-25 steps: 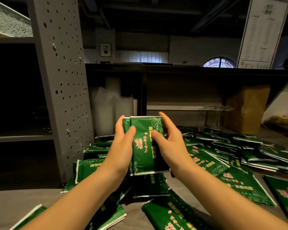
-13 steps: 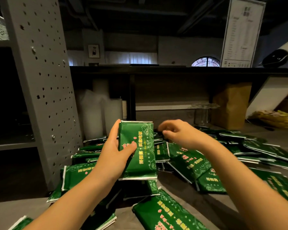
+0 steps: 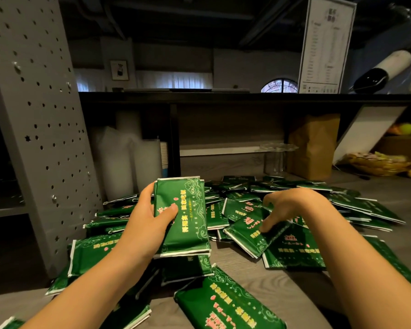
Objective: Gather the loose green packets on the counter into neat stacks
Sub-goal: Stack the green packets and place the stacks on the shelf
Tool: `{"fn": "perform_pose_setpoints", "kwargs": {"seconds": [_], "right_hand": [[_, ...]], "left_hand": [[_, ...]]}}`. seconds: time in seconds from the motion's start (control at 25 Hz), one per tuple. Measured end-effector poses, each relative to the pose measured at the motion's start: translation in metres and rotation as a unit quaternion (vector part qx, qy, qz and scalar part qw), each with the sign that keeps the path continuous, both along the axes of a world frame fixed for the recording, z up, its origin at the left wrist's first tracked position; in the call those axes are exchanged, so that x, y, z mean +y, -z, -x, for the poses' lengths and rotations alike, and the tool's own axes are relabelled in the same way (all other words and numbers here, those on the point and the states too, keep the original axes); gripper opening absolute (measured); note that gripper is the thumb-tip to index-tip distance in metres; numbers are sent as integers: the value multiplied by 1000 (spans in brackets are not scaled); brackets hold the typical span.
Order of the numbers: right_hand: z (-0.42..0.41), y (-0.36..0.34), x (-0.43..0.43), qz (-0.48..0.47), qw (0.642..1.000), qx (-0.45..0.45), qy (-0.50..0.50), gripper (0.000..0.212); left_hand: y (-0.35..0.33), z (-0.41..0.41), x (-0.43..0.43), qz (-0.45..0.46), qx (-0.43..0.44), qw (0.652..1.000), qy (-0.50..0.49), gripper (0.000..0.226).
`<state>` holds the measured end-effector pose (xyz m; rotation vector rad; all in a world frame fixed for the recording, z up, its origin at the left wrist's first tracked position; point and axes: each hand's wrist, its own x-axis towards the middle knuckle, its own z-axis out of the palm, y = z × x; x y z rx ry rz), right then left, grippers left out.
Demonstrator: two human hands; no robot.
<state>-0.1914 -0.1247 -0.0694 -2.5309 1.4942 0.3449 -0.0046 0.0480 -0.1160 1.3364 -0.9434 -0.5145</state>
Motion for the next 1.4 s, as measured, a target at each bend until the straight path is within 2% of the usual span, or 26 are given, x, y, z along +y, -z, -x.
{"fn": "perform_pose_setpoints", "kwargs": {"seconds": [0.08,0.2,0.32,0.44,0.52,0.6,0.68,0.8,0.92,1.08,1.24,1.28,1.32,1.4], "right_hand": [[-1,1,-2,15,998,-60,-15,77],[-4,1,-6,18,965,-254,-65,74],[-10,-2,-4,-9,889,-445,-111,64],[-16,-6,7,-75,767,-630,-92,50],[-22,-8,17,-126,708,-690,-85,42],[-34,-5,26,-156,682,-709,-91,38],[-51,2,37,-155,674,-715,-102,39],[-74,18,60,-118,686,-710,-107,46],[-89,35,76,-77,679,-724,-93,46],[-96,43,93,-60,656,-745,-104,45],[-93,37,89,-123,654,-737,-118,43],[-90,32,81,-119,667,-726,-119,40],[-84,27,71,-86,697,-701,-124,37],[-68,20,44,48,796,-584,-149,32]], "left_hand": [[-2,1,2,-1,8,1000,-5,46],[-5,3,3,7,-3,1000,-11,51],[-5,0,3,20,4,999,-35,54],[-4,-2,1,13,21,999,-41,59],[-4,-1,1,10,29,999,-30,43],[-3,2,1,7,34,999,-23,31],[-5,5,1,11,34,999,-17,30],[-9,9,3,36,40,999,-9,30],[-9,15,6,38,46,998,13,24],[-5,17,4,34,20,999,16,49],[-4,14,4,28,-15,999,2,52],[-6,13,5,28,-13,1000,0,52],[-6,12,5,29,-7,1000,-2,52],[-7,10,4,35,4,999,-7,52]]}}
